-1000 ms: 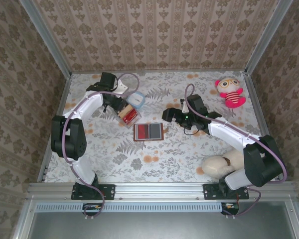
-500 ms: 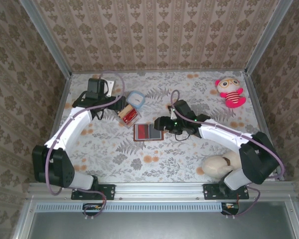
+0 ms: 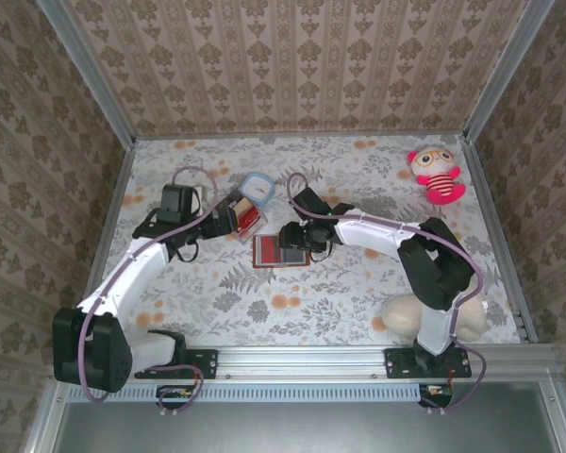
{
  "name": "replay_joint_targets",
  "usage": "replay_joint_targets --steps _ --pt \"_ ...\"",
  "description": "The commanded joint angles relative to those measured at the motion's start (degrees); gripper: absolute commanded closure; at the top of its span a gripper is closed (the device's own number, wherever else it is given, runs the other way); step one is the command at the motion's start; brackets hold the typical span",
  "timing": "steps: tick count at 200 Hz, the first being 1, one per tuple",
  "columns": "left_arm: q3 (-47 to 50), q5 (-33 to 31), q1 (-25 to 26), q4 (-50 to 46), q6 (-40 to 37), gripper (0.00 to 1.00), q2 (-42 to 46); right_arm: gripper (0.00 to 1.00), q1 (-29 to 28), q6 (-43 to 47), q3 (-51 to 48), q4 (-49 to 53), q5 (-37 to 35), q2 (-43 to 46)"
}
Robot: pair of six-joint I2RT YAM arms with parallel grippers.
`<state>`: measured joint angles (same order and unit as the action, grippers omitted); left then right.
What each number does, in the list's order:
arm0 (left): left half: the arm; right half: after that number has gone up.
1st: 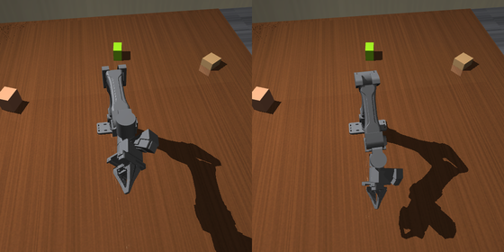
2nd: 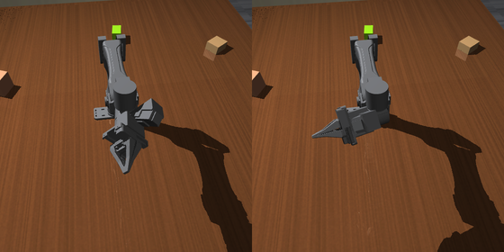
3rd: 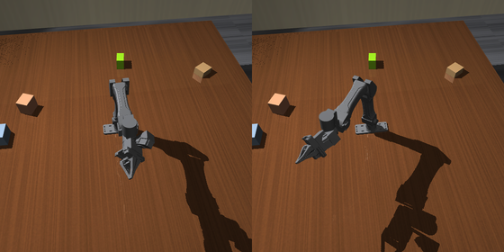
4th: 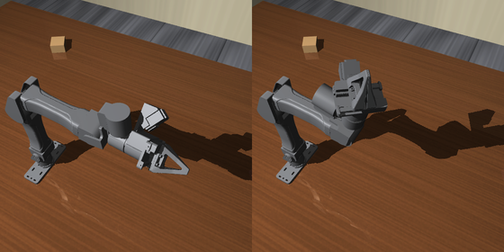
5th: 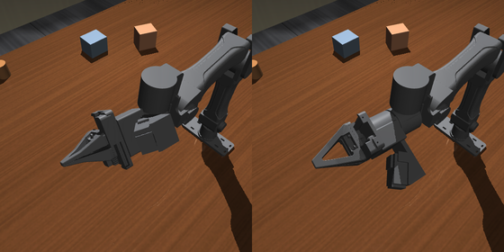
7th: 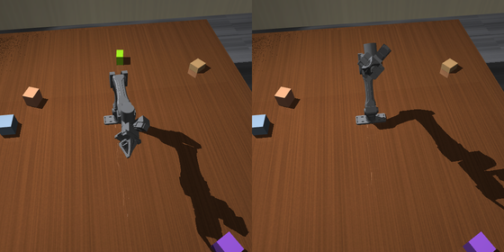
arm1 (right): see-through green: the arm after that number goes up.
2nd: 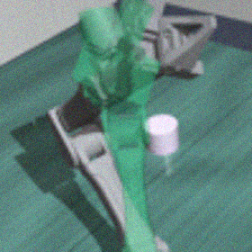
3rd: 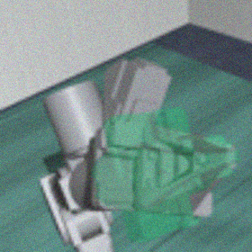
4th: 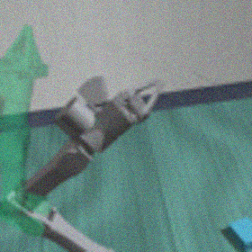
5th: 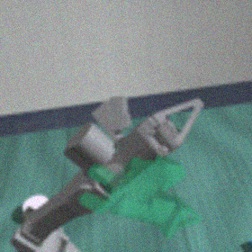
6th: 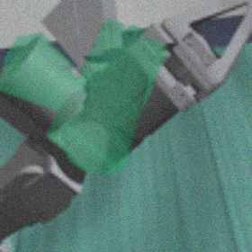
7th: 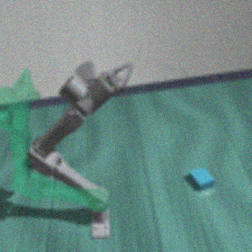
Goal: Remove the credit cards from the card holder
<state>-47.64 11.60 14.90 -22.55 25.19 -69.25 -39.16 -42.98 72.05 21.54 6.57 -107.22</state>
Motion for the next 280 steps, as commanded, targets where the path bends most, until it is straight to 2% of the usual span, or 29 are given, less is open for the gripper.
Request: replay_joint_targets --steps 1,24,60,101,119,151,174,200,244,280 --pt "1.31 4.69 -0.39 1.89 2.46 0.01 0.97 0.42 0.44 1.41 3.07 4.67 -2.61 -3.59" --pt "1.86 5.57 -0.4 1.96 1.0 0.02 1.01 0.46 0.5 2.07 4.98 4.81 -1.0 -6.42" --pt "3.36 7.1 -0.39 2.66 0.73 0.06 0.92 0.45 0.48 2.53 5.47 6.25 -1.8 -8.27" --pt "4.96 9.82 0.16 4.56 3.93 0.09 0.18 0.45 0.5 4.09 4.6 5.49 -0.59 -8.94" --pt "5.84 10.51 1.42 5.4 6.1 0.15 -0.09 0.47 0.48 5.41 4.41 6.19 -0.48 -8.2" --pt "7.31 8.93 4.86 6.86 9.43 0.19 0.0 0.49 0.4 6.81 2.03 -0.98 7.28 -3.18" --pt "8.77 6.59 7.67 9.87 11.98 0.21 -0.56 0.52 0.4 4.95 1.41 -5.36 12.85 -3.04" --pt "9.01 3.62 9.94 11.46 13.55 0.28 -2.29 0.59 0.4 3.19 0.63 -7.49 14.03 -3.55" --pt "9.14 1.86 10.85 13.96 14.25 0.51 -6.28 0.7 0.48 1.14 1.4 -8.08 14.35 -6.68" --pt "8.11 2.2 10.86 14.2 14.96 0.54 -7.56 0.73 0.57 1.3 4.84 -4.87 14.08 -10.2"
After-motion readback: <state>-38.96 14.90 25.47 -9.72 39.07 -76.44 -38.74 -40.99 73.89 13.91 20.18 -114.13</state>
